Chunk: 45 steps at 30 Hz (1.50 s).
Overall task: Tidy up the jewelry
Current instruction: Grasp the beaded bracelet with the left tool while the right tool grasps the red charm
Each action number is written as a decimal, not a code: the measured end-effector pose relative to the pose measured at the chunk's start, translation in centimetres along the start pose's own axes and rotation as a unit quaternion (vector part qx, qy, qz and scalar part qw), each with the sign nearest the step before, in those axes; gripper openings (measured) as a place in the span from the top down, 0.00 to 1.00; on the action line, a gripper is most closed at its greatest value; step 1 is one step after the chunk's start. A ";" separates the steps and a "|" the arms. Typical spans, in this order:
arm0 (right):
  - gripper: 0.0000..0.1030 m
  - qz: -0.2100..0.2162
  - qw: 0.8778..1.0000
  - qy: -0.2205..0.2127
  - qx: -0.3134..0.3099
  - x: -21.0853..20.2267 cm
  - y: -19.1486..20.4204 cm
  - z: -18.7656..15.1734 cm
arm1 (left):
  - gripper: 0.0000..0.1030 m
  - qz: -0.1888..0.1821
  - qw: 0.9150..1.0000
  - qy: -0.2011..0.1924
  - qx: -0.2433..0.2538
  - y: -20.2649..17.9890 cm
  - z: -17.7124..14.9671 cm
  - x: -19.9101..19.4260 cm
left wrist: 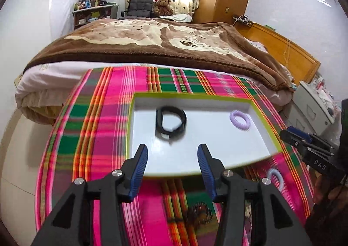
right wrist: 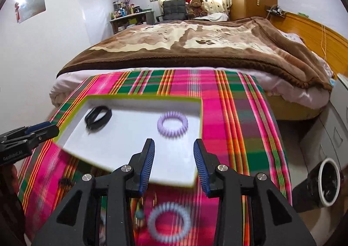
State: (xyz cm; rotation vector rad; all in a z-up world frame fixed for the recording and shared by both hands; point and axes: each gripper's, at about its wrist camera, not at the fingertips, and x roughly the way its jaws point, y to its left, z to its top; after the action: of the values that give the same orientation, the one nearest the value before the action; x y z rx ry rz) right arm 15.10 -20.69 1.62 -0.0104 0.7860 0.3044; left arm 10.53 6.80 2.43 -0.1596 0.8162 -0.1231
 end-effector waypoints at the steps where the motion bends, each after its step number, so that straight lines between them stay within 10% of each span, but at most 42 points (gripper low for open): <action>1: 0.63 0.002 1.000 0.002 0.003 -0.3 -0.1 -0.5 | 0.52 -0.006 1.000 0.002 -0.004 0.1 -0.5 -0.3; 34: 0.56 -0.007 0.998 0.058 -0.017 -2.3 3.4 -11.0 | 0.45 -0.015 0.998 0.030 -0.046 1.5 -7.3 -3.5; 41: 0.87 -0.018 0.998 0.050 -0.028 -2.5 3.5 -11.3 | 0.45 -0.023 0.998 0.035 -0.038 1.1 -7.3 -2.9; 45: 0.88 -0.024 0.999 0.044 -0.017 -2.6 2.9 -11.3 | 0.45 -0.028 0.998 0.043 -0.024 0.4 -7.3 -2.3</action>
State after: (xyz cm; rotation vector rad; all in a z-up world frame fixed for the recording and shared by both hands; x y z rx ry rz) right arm 4.72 -19.96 -4.21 -0.0741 0.8668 0.2738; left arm 3.64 6.90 -0.86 -0.2232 0.9009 -0.1639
